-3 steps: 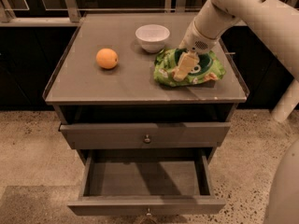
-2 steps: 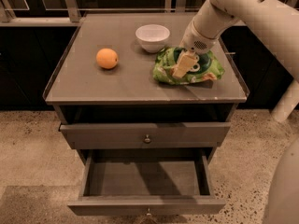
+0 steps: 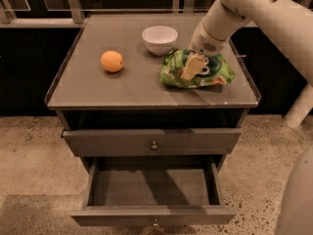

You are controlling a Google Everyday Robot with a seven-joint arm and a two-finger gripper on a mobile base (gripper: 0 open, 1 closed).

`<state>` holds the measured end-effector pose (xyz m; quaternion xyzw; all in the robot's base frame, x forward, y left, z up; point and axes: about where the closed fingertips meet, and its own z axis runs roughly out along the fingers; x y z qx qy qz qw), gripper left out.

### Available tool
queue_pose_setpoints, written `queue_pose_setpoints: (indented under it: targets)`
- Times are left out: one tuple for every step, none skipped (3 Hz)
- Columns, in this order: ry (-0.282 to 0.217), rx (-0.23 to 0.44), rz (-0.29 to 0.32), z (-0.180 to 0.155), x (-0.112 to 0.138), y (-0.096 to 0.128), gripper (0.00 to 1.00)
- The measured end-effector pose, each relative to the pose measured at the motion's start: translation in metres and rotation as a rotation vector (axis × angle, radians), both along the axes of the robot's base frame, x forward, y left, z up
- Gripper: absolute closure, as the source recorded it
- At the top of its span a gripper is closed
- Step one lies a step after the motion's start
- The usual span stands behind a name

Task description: Place green rice chip bag into middle drawer

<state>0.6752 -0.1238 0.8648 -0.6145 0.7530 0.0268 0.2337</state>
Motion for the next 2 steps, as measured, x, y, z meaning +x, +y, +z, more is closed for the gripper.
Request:
queue_pose_setpoints:
  targets:
    - [0.002,0.005,0.004,0.0,-0.001,0.001,1.0]
    - [0.014,0.106,0.031,0.0,-0.027,0.01,1.0]
